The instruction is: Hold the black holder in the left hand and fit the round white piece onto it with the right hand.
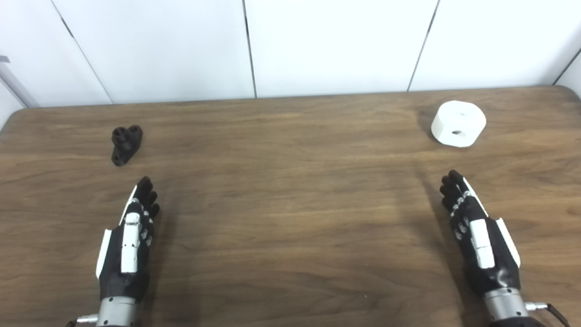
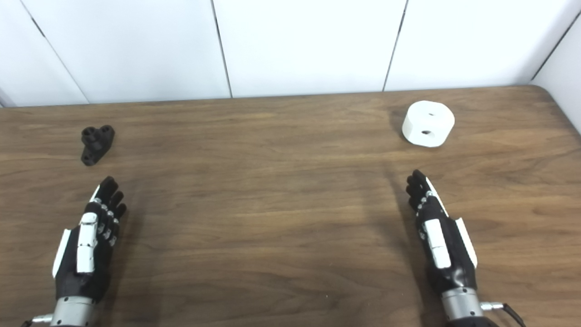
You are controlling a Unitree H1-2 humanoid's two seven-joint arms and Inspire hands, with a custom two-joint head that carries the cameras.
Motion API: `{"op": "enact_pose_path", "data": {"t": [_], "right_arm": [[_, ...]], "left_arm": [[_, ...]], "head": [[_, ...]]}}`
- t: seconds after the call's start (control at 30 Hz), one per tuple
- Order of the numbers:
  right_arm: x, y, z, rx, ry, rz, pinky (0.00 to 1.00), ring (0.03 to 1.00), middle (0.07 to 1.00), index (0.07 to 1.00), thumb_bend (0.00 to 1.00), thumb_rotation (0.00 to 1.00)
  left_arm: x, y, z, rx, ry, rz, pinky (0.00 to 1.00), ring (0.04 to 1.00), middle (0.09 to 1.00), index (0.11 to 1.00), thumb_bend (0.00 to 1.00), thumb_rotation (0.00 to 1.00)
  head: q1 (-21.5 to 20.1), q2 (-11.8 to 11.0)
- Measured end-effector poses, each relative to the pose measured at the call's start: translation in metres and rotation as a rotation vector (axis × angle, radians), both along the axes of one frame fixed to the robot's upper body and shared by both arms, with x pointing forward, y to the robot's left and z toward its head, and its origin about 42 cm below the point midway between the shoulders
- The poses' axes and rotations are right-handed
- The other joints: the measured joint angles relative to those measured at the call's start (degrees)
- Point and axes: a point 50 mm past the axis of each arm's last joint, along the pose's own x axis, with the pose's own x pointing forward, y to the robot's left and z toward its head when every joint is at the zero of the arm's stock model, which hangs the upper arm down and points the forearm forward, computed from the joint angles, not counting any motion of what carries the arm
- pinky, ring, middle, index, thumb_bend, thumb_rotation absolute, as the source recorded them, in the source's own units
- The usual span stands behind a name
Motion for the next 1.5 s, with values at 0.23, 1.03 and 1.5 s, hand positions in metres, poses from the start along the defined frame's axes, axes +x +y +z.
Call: {"op": "enact_pose_path", "data": {"t": [0.23, 1.03, 1.5], "right_arm": [[-0.002, -0.001, -0.002, -0.007, -0.01, -0.005, 0.96, 0.959, 0.95, 0.921, 0.59, 0.87], [-0.002, -0.006, -0.004, 0.0, -0.059, 0.024, 1.0, 0.994, 0.983, 0.954, 0.57, 0.9], [0.006, -0.019, -0.003, -0.013, -0.086, 0.03, 1.0, 1.0, 0.998, 0.965, 0.56, 0.98]], "left_arm": [[0.0, -0.001, 0.0, -0.003, 0.001, -0.003, 1.0, 1.0, 1.0, 0.992, 0.38, 0.91], [0.002, -0.01, -0.004, 0.036, -0.001, -0.01, 0.99, 0.996, 0.984, 0.978, 0.37, 0.8], [0.003, -0.019, -0.01, 0.049, -0.017, -0.01, 0.96, 0.973, 0.968, 0.939, 0.38, 0.64]], "head": [[0.4, -1.7], [8.8, -9.7], [16.0, -11.9]]}}
